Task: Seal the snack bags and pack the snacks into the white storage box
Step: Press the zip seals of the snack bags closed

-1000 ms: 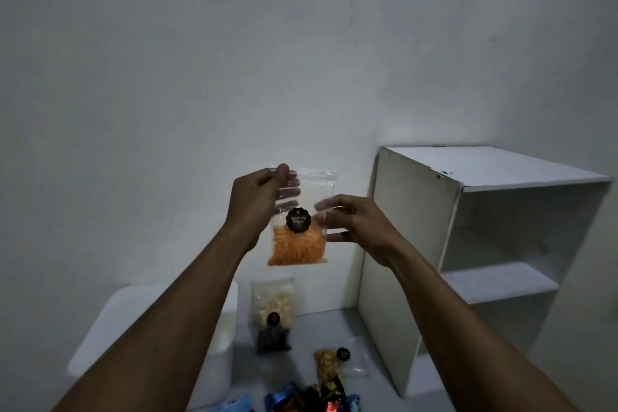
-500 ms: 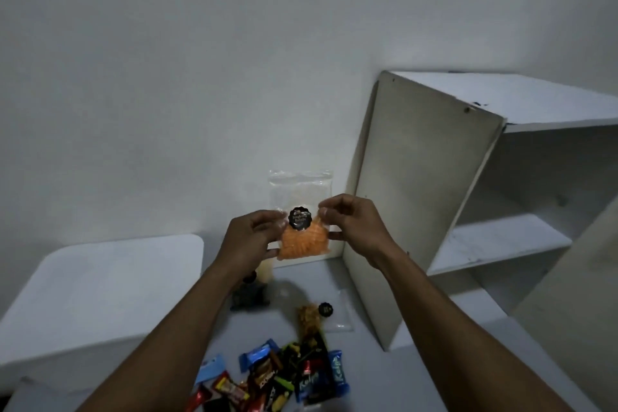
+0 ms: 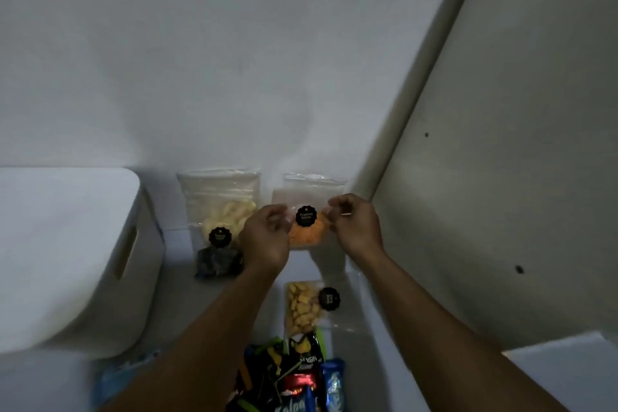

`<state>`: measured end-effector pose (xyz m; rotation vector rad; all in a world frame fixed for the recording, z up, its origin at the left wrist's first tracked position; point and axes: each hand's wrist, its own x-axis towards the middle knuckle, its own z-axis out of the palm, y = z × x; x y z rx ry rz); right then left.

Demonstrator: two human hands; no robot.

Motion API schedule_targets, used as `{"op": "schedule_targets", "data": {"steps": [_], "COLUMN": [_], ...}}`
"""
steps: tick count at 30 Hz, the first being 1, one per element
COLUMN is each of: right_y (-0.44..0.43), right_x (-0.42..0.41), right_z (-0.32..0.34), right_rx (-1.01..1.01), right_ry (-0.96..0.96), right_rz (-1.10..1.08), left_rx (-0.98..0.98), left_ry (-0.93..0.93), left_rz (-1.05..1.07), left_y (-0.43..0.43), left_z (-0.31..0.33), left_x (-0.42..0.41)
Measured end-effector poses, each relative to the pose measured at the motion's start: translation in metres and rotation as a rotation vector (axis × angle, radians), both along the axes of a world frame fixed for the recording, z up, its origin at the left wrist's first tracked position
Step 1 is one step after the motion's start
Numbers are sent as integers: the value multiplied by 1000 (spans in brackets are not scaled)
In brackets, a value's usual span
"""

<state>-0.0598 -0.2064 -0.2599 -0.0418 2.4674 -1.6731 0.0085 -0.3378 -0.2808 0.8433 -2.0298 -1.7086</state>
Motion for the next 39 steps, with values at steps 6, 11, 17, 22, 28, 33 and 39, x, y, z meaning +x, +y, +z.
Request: {"op": "schedule_targets", "data": {"steps": [6,11,17,22,28,33,39], "right_y": [-12,-17,-5,16,49,60,65], "right_x": [-17,-22,-13,12,56,76,83], "right_z": [-34,-43,-25,-10,-18,-44,-48], "right_rx": [81,71,87,344,666,755,511], "right_ry": [11,-6,-22,-108,-154,-228,-244], "right_rz": [-39,-47,-1,190,371,320,185], "left_rx": [-76,-61,-184,-85,-239,-332,-275], "left_ry": [-117,-153,-185,-182,-459,-485,-474], "left_rz": [163,224,199,76,-285,-363,-332], "left_y": [4,3,10,29,33,36,36], "left_z": [-38,-40,-36,-30,-48,-52,-50], "left_x": [-24,-31,-21,12,51,54,53]}}
